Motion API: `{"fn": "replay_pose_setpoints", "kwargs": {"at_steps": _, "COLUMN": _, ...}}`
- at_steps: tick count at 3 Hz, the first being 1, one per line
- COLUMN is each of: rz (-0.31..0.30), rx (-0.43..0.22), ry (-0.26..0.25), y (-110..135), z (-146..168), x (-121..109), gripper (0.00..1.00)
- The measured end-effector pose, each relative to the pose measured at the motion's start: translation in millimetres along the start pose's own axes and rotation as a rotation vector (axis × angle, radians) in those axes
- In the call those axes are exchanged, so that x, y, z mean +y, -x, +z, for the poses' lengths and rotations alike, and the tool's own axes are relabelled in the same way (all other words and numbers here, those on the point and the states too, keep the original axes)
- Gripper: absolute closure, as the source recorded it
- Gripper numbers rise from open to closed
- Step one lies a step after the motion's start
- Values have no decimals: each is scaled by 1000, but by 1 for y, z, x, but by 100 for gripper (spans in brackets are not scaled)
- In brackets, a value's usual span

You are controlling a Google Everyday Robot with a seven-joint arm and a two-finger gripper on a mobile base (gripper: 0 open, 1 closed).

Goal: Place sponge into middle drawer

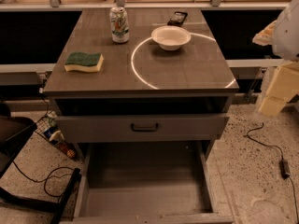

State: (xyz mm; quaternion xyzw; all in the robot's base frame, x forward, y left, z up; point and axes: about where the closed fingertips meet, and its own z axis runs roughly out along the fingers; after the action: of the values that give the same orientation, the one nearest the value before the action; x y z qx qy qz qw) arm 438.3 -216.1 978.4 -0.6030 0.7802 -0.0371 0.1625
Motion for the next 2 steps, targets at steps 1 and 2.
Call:
{"fn": "replay_pose_setpoints", "kwargs": {"at_steps": 1, "rz": 0, "rx": -4, "ry": -5, "y": 1, "z": 0, "x": -1, "gripper": 0}}
{"fn": "replay_pose_setpoints", "kwargs": {"at_steps": 2, "rz": 21, "rx": -103, "ry": -15, "y": 15, "z": 15, "x": -12, "gripper": 0}}
